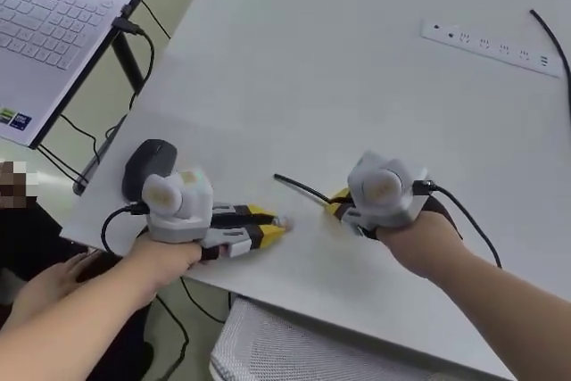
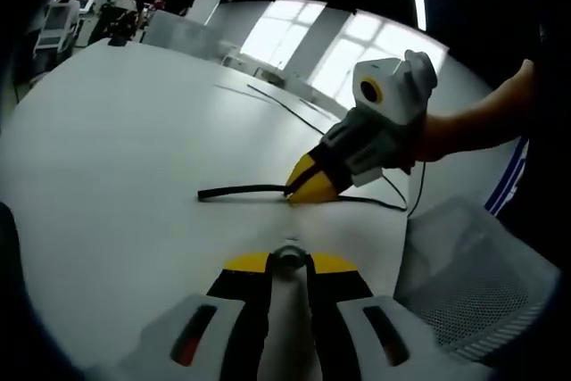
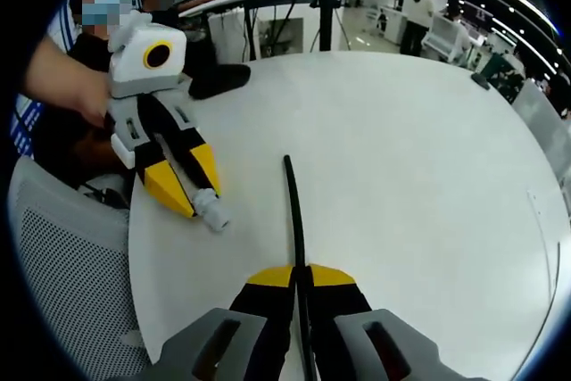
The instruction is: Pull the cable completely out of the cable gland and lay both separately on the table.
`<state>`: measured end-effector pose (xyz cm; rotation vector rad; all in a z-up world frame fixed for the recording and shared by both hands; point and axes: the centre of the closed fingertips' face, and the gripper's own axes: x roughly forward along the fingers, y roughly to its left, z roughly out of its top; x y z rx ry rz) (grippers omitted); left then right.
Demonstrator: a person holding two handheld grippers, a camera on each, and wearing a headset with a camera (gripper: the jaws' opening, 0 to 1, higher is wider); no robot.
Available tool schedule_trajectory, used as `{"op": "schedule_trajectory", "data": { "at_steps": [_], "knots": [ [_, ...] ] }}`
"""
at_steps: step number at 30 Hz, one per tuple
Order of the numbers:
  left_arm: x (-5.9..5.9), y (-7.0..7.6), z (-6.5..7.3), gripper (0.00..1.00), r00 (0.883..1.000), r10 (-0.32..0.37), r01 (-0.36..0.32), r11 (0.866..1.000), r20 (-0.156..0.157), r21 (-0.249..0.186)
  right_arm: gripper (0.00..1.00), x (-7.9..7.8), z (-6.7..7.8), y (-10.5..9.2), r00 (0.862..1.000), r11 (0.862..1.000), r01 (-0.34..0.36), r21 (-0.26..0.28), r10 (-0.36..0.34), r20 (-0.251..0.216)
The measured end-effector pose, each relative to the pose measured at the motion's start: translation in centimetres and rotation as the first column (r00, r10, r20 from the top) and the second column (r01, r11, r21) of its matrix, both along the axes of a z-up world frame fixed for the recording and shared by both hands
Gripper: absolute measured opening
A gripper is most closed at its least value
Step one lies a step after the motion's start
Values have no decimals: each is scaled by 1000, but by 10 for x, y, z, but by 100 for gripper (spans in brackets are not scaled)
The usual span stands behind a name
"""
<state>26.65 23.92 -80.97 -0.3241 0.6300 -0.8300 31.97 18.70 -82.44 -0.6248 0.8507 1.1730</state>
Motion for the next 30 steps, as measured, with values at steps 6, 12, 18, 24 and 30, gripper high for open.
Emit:
{"op": "schedule_trajectory", "data": {
  "at_steps": [6,12,18,24,30],
  "knots": [
    [1,3,0,16,1000,-3,3,1000,14,28,0,0,0,0,1000,1000,-8,-4,8,6],
    [0,-1,-2,16,999,-50,48,997,22,66,0,0,-1,0,1000,1000,-5,-9,5,11],
    [3,1,-1,19,999,-32,31,998,16,64,2,-1,0,0,1000,1000,-1,-8,1,5],
    [4,3,-1,22,1000,-22,21,998,13,67,5,1,0,-2,1000,1000,5,-10,-4,8],
    [3,2,6,22,1000,-4,4,999,13,45,10,10,14,-9,999,999,35,19,-36,25]
  ]
}}
